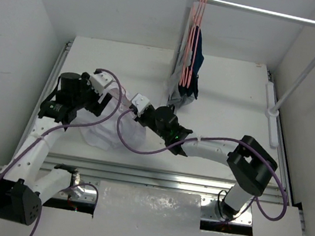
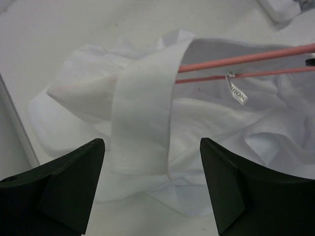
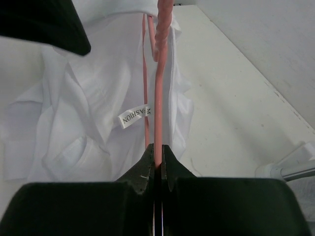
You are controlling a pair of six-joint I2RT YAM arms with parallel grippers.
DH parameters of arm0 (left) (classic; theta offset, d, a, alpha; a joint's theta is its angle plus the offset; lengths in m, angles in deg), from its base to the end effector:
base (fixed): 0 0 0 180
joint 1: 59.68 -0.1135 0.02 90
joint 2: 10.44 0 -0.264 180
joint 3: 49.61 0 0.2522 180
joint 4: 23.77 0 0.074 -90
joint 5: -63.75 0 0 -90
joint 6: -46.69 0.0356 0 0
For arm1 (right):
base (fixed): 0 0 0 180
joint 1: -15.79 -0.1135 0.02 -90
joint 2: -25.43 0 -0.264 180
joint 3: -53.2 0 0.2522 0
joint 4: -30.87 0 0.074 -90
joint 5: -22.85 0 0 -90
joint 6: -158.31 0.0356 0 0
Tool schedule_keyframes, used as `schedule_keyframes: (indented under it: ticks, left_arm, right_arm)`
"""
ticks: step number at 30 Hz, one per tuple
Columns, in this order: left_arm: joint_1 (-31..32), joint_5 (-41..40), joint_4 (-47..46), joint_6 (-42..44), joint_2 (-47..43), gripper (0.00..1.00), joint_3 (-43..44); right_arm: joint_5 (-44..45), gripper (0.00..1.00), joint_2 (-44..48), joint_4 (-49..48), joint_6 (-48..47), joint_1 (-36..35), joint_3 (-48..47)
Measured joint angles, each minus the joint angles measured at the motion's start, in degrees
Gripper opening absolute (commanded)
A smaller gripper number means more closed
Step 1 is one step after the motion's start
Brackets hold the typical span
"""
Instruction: Place the shirt on the hanger
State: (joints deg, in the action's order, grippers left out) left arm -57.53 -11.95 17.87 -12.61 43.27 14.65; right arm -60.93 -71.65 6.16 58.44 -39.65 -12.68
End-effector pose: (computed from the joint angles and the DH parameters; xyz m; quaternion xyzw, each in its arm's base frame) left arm 0.2041 -0.0165 0.3164 0.3030 0.8114 0.0153 0.4996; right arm 0.2170 0.3082 0.2325 -0.3715 0.6467 0.2202 0.6287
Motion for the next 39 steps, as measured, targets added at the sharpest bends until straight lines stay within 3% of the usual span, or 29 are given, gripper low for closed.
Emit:
schedule_keyframes:
  ticks: [2, 5, 6, 9, 16, 25, 32, 34, 35, 36, 37, 39]
  left_arm:
    - [0.0, 0.2, -0.39, -0.15, 1.62, 0.73, -1.27]
    - [0.0, -0.11, -1.99, -0.85, 3.34, 0.59, -1.88]
    - [0.0, -0.46, -2.93, -1.05, 3.69, 0.48, -1.92]
    - [0.0, -1.25, -6.12, -1.92, 4.61, 0.0, -2.03]
    - [0.0, 2.25, -7.17, -2.45, 6.43, 0.0, -2.32]
    - [0.0, 16.92, 5.53, 2.62, -2.25, 0.0, 2.64]
    - [0.0, 23.43, 11.17, 7.15, -1.84, 0.0, 4.24]
    - [0.0, 24.98, 12.5, 8.0, -1.9, 0.22, 4.39]
    - [0.0, 25.59, 13.14, 8.39, -2.03, 0.63, 4.68]
    - [0.0, 25.97, 14.1, 9.2, -2.29, 0.84, 5.27]
    - [0.02, 25.99, 15.34, 9.38, -2.47, 0.98, 6.16]
    - [0.0, 24.81, 17.92, 10.23, -3.02, 0.99, 9.18]
  right_arm:
    - [0.02, 0.0, 0.0, 0.04, -0.2, 0.2, 0.0]
    - [0.02, 0.0, 0.0, 0.07, -0.22, 0.24, 0.0]
    - [0.0, 0.0, 0.0, 0.07, -0.22, 0.31, 0.0]
    - [-0.17, 0.0, 0.0, 0.07, -0.37, 0.59, 0.0]
    - [0.11, 0.0, 0.0, 0.96, 0.0, 1.07, -0.02]
    - [1.01, 0.0, 0.04, 5.18, 4.83, 2.23, -6.29]
    - [-1.62, 0.0, 0.37, 6.23, 5.35, 2.19, -9.29]
    - [-2.91, 0.0, 0.37, 6.38, 5.11, 2.23, -9.27]
    - [-3.54, 0.0, 0.37, 6.21, 4.87, 2.23, -9.2]
    - [-4.0, 0.0, 0.37, 5.66, 4.55, 2.23, -9.05]
    - [-4.55, 0.0, 0.37, 4.85, 4.24, 2.32, -8.72]
    - [-5.7, 0.0, 0.37, 4.11, 3.91, 2.73, -8.28]
